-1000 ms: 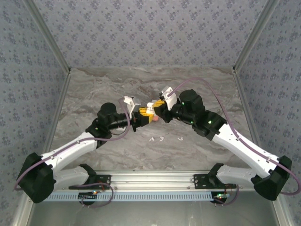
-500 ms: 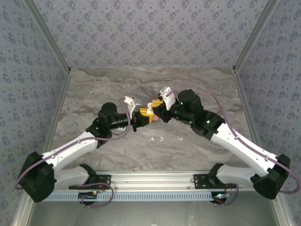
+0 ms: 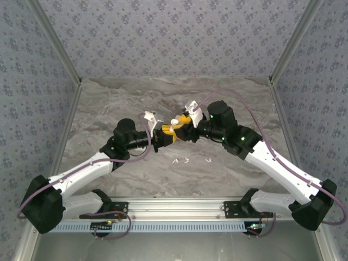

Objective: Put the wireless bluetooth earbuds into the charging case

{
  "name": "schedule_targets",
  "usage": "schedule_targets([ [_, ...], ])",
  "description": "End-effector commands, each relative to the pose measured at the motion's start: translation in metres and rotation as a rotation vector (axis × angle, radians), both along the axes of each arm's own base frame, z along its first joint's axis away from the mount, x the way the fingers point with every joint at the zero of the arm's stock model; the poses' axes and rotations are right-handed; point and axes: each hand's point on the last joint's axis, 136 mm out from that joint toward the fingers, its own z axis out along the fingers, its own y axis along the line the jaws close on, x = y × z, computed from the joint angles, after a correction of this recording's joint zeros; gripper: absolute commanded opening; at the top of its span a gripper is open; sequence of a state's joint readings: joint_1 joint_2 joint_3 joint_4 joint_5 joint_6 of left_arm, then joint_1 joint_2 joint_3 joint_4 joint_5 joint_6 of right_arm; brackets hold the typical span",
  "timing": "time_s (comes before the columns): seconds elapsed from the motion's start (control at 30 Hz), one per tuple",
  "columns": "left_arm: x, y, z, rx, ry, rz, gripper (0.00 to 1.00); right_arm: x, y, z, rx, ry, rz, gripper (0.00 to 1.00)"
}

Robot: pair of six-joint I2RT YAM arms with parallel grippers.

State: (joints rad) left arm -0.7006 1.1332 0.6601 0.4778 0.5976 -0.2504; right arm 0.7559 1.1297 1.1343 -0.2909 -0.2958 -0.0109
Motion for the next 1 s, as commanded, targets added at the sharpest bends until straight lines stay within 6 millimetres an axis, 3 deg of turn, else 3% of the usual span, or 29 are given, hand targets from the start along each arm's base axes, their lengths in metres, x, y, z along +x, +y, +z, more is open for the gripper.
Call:
schedule_targets([
  [0.0, -0.002, 0.000, 0.028, -0.061, -0.092, -0.002, 0.00, -0.007, -0.017, 0.035, 0.076, -0.028, -0.005, 0.58],
  [0.1, 0.000, 0.003, 0.027, -0.065, -0.096, 0.020, 0.00, 0.007, -0.041, 0.034, 0.080, 0.001, -0.117, 0.64],
  [0.2, 0.002, 0.006, 0.027, -0.067, -0.103, 0.043, 0.00, 0.025, -0.070, 0.013, 0.035, 0.084, -0.260, 0.68],
  [0.4, 0.004, 0.010, 0.026, -0.069, -0.114, 0.073, 0.00, 0.048, -0.123, -0.060, -0.067, 0.361, -0.519, 0.72],
  [0.57, 0.005, 0.010, 0.027, -0.072, -0.116, 0.075, 0.00, 0.046, -0.153, -0.131, -0.199, 0.543, -0.661, 0.77],
  [0.77, 0.006, 0.009, 0.024, -0.067, -0.109, 0.078, 0.00, 0.031, -0.164, -0.206, -0.325, 0.734, -0.718, 0.74],
  [0.97, 0.007, 0.008, 0.023, -0.063, -0.104, 0.077, 0.00, 0.013, -0.162, -0.253, -0.361, 0.879, -0.734, 0.61],
])
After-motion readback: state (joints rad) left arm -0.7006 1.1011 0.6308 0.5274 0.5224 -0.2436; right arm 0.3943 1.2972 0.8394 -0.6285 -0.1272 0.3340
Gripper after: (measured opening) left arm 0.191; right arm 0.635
